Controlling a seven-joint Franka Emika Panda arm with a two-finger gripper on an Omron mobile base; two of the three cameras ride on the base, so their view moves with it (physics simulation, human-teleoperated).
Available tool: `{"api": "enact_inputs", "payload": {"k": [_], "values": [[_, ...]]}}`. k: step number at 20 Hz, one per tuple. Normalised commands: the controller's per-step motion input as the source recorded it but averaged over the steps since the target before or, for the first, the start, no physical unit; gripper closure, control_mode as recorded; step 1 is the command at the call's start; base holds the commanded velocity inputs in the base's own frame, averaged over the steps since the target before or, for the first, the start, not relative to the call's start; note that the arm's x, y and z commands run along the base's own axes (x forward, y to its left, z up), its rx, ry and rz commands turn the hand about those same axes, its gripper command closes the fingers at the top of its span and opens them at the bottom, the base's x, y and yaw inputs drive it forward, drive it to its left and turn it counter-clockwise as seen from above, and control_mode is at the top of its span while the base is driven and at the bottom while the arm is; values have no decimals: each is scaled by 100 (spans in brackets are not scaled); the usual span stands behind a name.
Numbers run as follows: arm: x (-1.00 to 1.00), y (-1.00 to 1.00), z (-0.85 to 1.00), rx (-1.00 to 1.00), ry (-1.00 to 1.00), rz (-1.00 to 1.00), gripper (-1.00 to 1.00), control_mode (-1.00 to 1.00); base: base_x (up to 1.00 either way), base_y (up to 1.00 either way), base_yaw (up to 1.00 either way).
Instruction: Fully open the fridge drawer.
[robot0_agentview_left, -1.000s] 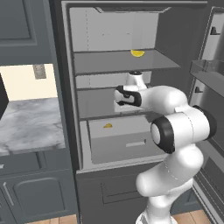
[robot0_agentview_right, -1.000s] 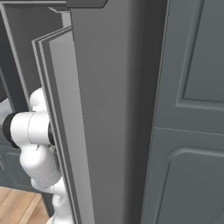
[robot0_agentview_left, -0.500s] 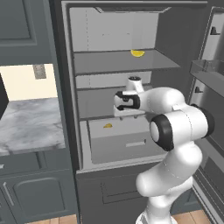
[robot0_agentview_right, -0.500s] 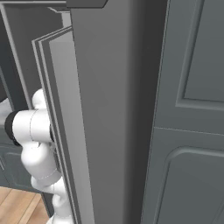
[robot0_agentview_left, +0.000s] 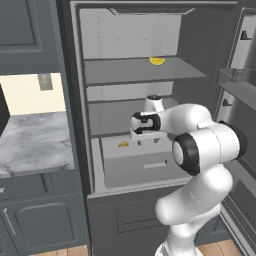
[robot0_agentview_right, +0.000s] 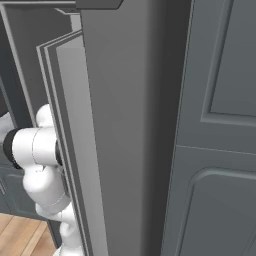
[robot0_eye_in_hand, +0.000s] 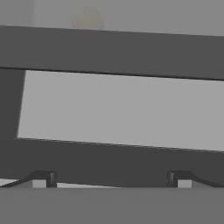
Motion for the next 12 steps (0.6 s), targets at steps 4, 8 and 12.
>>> {"api": "enact_inputs", "payload": {"k": [4, 8, 12], "values": [[-81, 0, -30, 0, 0, 0, -100, -100, 0, 0, 0], [-83, 0, -23, 0, 0, 0, -100, -100, 0, 0, 0], [-94, 0, -23, 0, 0, 0, -100, -100, 0, 0, 0]]}}
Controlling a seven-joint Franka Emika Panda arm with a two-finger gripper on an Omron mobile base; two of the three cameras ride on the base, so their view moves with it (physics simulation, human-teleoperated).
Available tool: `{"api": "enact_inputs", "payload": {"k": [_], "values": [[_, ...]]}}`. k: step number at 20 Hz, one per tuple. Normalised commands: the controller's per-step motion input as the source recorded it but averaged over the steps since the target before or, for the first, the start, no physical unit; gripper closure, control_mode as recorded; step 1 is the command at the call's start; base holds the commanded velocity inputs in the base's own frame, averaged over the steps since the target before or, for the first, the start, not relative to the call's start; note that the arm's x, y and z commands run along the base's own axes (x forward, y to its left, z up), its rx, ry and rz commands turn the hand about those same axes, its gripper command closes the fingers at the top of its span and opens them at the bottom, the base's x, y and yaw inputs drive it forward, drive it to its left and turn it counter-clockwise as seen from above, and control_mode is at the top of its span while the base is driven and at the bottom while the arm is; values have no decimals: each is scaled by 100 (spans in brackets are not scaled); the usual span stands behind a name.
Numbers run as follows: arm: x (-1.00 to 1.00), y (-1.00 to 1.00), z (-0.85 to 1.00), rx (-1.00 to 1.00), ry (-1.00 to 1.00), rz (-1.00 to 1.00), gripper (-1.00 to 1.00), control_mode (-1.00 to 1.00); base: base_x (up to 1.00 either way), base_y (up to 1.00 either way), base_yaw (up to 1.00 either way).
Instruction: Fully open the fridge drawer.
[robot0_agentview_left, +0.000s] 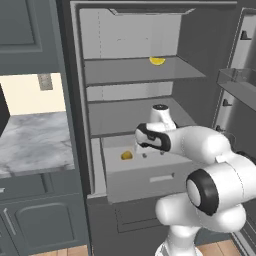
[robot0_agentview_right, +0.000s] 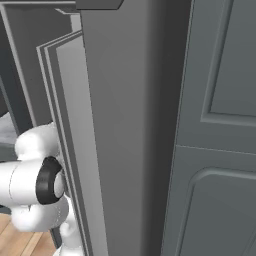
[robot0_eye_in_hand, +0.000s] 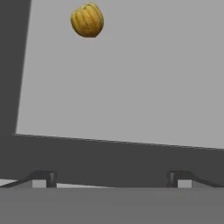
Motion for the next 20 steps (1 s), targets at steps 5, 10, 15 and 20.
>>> {"api": "enact_inputs", "payload": {"k": [5, 10, 15, 20], "values": [[-98, 0, -24, 0, 0, 0, -100, -100, 0, 0, 0], [-100, 0, -21, 0, -5, 0, -100, -100, 0, 0, 0], [-100, -1, -18, 0, -10, 0, -100, -100, 0, 0, 0], [-100, -2, -18, 0, -13, 0, -100, -100, 0, 0, 0]]}}
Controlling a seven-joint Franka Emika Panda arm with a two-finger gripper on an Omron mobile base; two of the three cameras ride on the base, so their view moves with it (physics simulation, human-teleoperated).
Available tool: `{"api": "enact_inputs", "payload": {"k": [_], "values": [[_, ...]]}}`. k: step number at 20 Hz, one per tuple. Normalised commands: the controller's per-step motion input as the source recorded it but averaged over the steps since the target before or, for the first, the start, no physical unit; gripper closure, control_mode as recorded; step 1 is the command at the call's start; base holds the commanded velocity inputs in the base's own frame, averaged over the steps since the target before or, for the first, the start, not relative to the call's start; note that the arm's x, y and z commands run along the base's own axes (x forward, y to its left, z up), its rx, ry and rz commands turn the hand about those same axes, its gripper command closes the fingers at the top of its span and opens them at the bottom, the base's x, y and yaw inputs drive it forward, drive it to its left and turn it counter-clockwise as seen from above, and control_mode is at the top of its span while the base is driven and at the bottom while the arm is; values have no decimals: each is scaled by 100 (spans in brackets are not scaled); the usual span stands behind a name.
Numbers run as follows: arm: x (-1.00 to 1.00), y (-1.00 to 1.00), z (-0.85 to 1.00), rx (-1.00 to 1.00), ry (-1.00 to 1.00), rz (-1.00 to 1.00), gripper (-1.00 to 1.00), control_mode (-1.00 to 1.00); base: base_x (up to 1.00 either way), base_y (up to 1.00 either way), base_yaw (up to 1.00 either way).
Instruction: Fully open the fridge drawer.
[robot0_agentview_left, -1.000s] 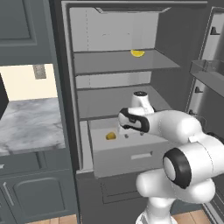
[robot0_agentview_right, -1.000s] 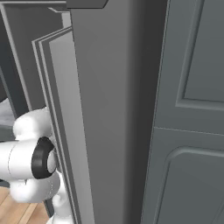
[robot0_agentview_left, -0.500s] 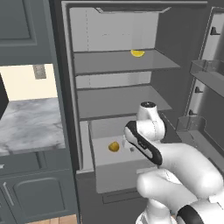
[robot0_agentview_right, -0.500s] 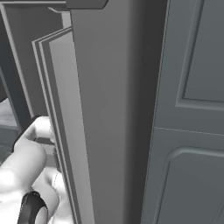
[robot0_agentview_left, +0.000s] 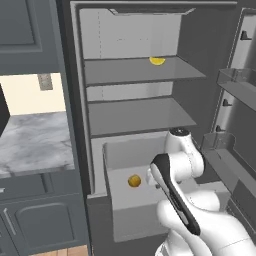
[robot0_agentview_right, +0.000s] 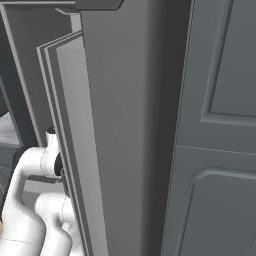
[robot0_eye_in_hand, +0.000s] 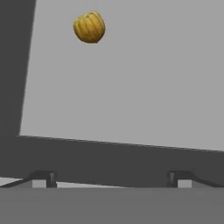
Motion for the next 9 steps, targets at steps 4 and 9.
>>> {"api": "enact_inputs", "payload": {"k": [4, 9], "values": [[-100, -5, -23, 0, -13, 0, -100, -100, 0, 0, 0], [-100, -11, -10, 0, -20, 0, -100, -100, 0, 0, 0]]}}
